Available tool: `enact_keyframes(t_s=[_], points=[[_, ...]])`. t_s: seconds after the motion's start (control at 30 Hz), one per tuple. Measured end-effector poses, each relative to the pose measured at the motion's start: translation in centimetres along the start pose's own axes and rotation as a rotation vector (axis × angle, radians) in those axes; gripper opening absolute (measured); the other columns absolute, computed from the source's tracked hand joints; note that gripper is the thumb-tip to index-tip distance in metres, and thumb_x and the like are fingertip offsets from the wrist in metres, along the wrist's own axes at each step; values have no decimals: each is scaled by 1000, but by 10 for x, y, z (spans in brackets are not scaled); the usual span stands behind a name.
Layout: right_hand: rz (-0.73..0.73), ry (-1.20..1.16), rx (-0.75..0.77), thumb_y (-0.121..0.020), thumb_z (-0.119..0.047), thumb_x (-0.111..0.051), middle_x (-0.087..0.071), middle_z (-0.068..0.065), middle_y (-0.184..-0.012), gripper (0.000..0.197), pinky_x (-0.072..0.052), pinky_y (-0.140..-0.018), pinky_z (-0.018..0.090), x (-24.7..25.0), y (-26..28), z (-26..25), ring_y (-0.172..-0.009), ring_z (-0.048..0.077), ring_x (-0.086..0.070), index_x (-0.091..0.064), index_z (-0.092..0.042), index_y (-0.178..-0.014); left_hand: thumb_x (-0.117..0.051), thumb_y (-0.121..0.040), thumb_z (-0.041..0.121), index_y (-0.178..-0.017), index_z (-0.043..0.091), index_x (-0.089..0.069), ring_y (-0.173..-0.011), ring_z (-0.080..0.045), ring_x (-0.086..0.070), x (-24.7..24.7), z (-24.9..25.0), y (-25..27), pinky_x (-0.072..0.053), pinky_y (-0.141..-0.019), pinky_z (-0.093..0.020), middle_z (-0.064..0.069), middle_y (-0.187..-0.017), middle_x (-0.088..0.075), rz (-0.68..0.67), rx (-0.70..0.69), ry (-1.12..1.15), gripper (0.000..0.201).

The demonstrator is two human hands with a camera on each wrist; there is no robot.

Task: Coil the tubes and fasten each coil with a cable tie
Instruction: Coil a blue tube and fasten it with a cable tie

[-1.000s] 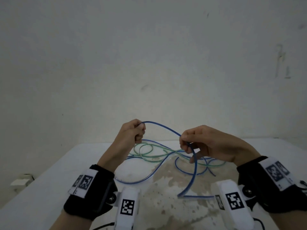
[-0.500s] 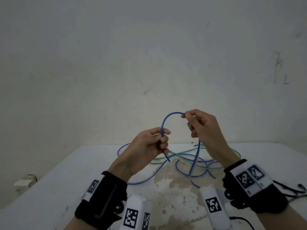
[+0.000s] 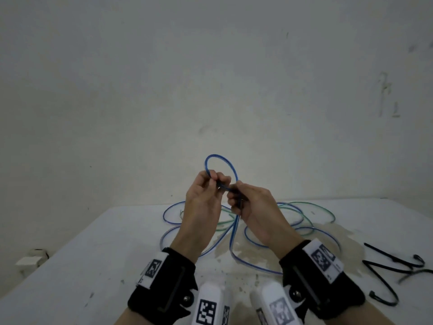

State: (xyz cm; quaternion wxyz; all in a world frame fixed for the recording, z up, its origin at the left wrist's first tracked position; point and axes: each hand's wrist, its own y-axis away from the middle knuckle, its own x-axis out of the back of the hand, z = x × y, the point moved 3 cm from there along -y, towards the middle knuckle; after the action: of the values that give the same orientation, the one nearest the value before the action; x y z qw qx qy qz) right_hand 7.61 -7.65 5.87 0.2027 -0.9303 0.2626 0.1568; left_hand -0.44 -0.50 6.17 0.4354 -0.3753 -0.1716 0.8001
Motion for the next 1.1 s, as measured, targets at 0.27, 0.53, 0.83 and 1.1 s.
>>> enact_keyframes(t_s=[0.27,0.53,0.83,1.1], points=[[-204,778,246,-95,-6,-45,-46,-8,-44,30,-30,-43,14,24,-12,-36,-42,6,-36,-59,-6,-69,-45,-95,21,-111,5,-51,-80,-25,-68,22,26,-3,-53,-80,-38,-13,-90,-68,41,175,-381,24],[-205,1130,425,-96,-17,-46,-52,-2,-57,22,-38,-54,19,4,-10,-43,-50,5,-46,-63,-7,-84,-37,-100,21,-74,5,-53,-46,-9,-32,2,26,-15,-33,-51,-25,1,-58,-31,-104,120,-843,35],[4,873,330,-96,-24,-46,-55,19,-74,34,-46,-68,43,6,-5,-14,-68,24,-50,-56,8,-89,-35,-101,16,-68,10,-41,-47,-8,-22,3,10,-9,-25,-45,-20,1,-62,-29,266,-22,-383,34],[-78,487,194,-94,-3,-45,-55,3,-65,23,-39,-53,16,7,-2,-20,-57,8,-51,-66,-7,-102,-35,-99,8,-88,6,-59,-59,-12,-52,18,10,-8,-46,-62,-23,-4,-69,-52,207,28,-594,27]])
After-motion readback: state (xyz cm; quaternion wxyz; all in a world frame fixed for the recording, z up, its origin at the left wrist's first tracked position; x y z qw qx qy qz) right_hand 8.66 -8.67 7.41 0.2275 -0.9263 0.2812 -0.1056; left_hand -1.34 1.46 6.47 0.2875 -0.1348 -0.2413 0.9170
